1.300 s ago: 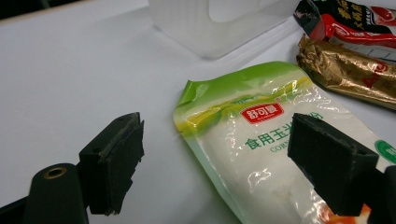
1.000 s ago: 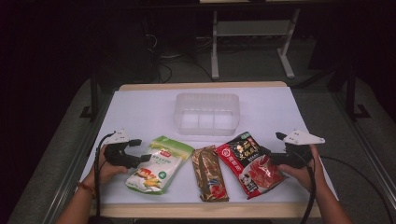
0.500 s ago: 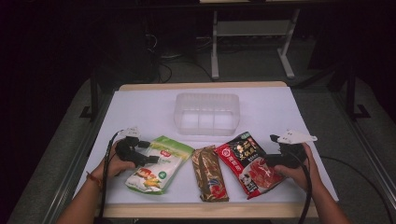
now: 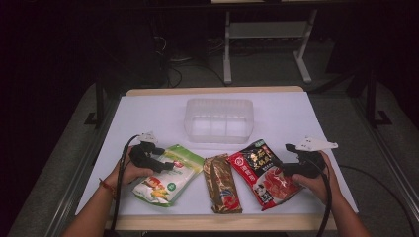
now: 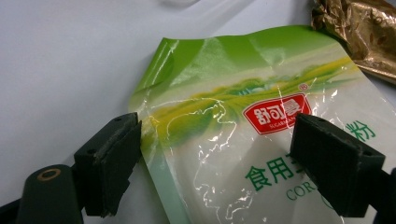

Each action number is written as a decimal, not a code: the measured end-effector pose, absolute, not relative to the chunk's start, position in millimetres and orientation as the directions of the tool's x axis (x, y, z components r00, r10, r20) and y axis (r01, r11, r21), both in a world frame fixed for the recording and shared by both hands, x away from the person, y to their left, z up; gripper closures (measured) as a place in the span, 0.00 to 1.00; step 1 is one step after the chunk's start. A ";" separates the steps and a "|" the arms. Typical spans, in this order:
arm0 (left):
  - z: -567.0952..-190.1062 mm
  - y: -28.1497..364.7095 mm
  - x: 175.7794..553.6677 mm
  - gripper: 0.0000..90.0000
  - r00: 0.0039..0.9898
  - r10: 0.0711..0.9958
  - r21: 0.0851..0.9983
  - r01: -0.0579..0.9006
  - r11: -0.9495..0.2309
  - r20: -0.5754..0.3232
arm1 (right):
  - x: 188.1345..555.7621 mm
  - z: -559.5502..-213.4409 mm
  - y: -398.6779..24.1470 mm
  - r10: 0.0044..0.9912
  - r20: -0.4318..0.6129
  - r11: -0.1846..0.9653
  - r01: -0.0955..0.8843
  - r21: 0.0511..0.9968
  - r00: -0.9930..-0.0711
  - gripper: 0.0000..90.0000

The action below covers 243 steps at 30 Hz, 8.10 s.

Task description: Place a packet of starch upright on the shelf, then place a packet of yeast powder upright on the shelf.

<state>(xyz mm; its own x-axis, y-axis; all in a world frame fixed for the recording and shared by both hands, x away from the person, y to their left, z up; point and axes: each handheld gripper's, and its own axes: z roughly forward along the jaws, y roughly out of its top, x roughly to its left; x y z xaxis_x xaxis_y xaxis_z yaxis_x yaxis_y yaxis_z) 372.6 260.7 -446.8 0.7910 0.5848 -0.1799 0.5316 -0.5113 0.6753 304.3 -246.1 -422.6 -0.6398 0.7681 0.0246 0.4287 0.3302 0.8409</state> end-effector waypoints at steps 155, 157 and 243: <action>-329.2 288.6 286.7 1.00 0.804 0.570 0.965 0.255 -0.069 -0.171 | 310.7 -421.0 -259.7 0.802 0.053 0.283 0.457 0.843 -0.595 0.29; -327.2 288.2 290.5 1.00 0.792 0.582 0.965 0.257 -0.045 -0.183 | 310.8 -421.1 -260.2 0.803 0.054 0.282 0.458 0.843 -0.593 0.29; -365.2 174.1 447.8 0.98 0.690 0.705 0.978 0.209 0.026 -0.166 | 308.0 -430.1 -264.0 0.805 0.017 0.327 0.467 0.822 -0.593 0.29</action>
